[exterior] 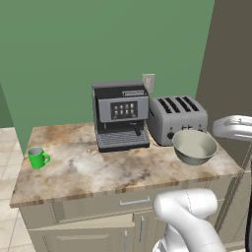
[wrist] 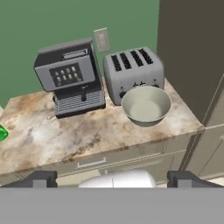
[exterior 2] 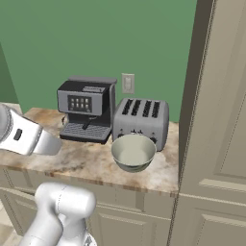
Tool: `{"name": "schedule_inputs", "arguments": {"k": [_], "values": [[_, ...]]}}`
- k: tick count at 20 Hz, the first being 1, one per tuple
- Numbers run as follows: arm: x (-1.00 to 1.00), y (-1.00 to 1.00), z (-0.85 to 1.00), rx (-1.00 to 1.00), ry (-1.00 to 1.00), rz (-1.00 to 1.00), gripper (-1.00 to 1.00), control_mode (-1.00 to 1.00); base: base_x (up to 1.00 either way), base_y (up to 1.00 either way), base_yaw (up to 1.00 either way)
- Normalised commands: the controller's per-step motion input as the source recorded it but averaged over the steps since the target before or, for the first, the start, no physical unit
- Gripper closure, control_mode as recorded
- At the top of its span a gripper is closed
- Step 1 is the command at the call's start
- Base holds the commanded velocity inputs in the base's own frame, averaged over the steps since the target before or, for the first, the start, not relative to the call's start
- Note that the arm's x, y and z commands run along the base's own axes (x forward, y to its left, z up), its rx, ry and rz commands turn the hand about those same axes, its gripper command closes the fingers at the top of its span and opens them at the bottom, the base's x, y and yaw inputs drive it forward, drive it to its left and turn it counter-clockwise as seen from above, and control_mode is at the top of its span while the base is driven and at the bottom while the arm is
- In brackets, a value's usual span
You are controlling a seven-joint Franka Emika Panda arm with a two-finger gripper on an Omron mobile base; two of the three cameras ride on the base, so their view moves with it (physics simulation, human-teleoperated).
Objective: Clear the mugs and bowl far away from the sink.
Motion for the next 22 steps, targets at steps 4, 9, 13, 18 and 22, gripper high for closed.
{"name": "schedule_inputs", "arguments": {"k": [4, 9, 13, 18, 22], "values": [[0.00, 0.00, 0.00, 0.00, 0.00, 0.05, -1.00, 1.00, -0.01, 0.00, 0.02], [0.00, 0.00, 0.00, 0.00, 0.00, 0.00, -1.00, 1.00, -0.19, -0.53, 0.03], [0.00, 0.00, 0.00, 0.00, 0.00, 0.00, -1.00, 1.00, -0.59, -0.58, 0.00], [0.00, 0.00, 0.00, 0.00, 0.00, 0.00, -1.00, 1.00, -1.00, -0.12, 0.00], [0.00, 0.00, 0.00, 0.00, 0.00, 0.00, -1.00, 1.00, -1.00, 0.89, 0.03]]}}
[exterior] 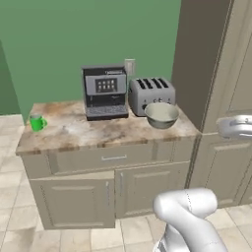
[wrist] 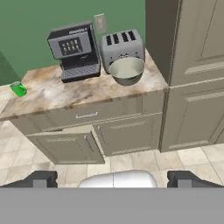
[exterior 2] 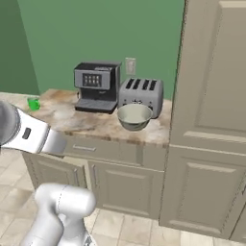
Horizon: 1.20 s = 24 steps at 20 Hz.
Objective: Clear the mugs and bowl far away from the sink.
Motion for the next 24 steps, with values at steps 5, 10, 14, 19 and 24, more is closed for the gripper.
{"name": "schedule_inputs", "arguments": {"k": [5, 10, 14, 19, 24], "values": [[0.00, 0.00, 0.00, 0.00, 0.00, 0.00, -1.00, 1.00, -1.00, 1.00, 0.14], [0.00, 0.00, 0.00, 0.00, 0.00, 0.00, -1.00, 1.00, -0.77, 1.00, 0.24], [0.00, 0.00, 0.00, 0.00, 0.00, 0.00, -1.00, 1.00, -0.44, 1.00, 0.57], [0.00, 0.00, 0.00, 0.00, 0.00, 0.00, -1.00, 1.00, -0.10, 0.85, 0.80], [0.00, 0.00, 0.00, 0.00, 0.00, 0.00, -1.00, 1.00, 0.00, 0.23, 0.98]]}}
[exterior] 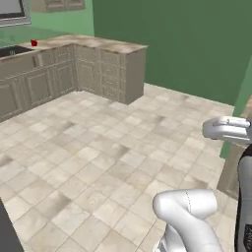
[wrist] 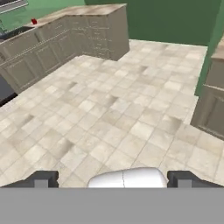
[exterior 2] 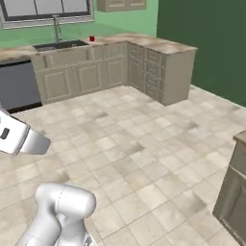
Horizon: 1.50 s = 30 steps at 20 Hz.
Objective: Clear the mugs and bowl far away from the sink.
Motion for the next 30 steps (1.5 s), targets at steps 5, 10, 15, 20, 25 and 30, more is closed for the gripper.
{"name": "schedule_inputs", "arguments": {"k": [5, 10, 15, 20, 25, 30], "values": [[0.00, 0.00, 0.00, 0.00, 0.00, 0.00, -1.00, 1.00, 0.10, 0.01, 0.97], [0.00, 0.00, 0.00, 0.00, 0.00, 0.00, -1.00, 1.00, 0.81, -0.42, 0.63], [0.00, 0.00, 0.00, 0.00, 0.00, 0.00, -1.00, 1.00, 1.00, -0.98, 0.24], [0.00, 0.00, 0.00, 0.00, 0.00, 0.00, -1.00, 1.00, 0.95, -1.00, 0.10], [0.00, 0.00, 0.00, 0.00, 0.00, 0.00, -1.00, 1.00, 0.99, -1.00, 0.07], [0.00, 0.00, 0.00, 0.00, 0.00, 0.00, -1.00, 1.00, 1.00, -0.99, 0.03]]}}
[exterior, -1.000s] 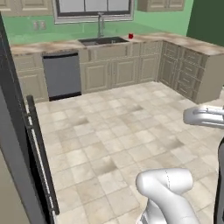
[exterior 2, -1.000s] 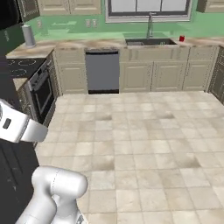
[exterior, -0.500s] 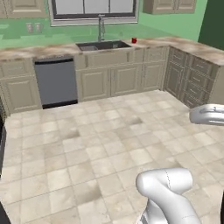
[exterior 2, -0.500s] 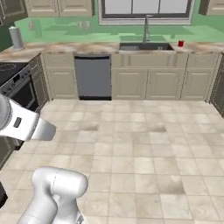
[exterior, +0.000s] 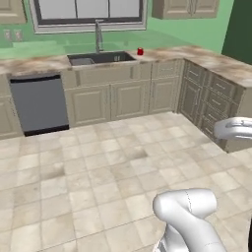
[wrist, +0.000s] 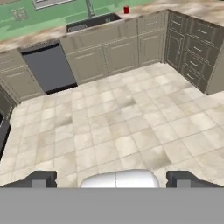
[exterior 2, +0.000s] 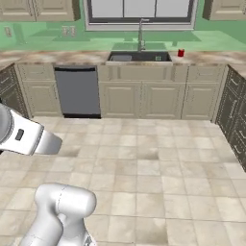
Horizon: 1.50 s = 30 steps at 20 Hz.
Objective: Clear the mugs and bowl far away from the sink.
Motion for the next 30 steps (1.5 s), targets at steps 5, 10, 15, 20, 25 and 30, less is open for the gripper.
{"name": "schedule_inputs", "arguments": {"k": [5, 10, 15, 20, 25, 30], "values": [[0.00, 0.00, 0.00, 0.00, 0.00, 0.00, -1.00, 1.00, 1.00, -0.72, 0.09], [0.00, 0.00, 0.00, 0.00, 0.00, 0.00, -1.00, 1.00, 1.00, -0.55, 0.12], [0.00, 0.00, 0.00, 0.00, 0.00, 0.00, -1.00, 1.00, 1.00, -0.23, 0.12], [0.00, 0.00, 0.00, 0.00, 0.00, 0.00, -1.00, 1.00, 1.00, -0.21, 0.12], [0.00, 0.00, 0.00, 0.00, 0.00, 0.00, -1.00, 1.00, 1.00, -0.47, 0.14], [0.00, 0.00, 0.00, 0.00, 0.00, 0.00, -1.00, 1.00, 1.00, -0.72, 0.12]]}}
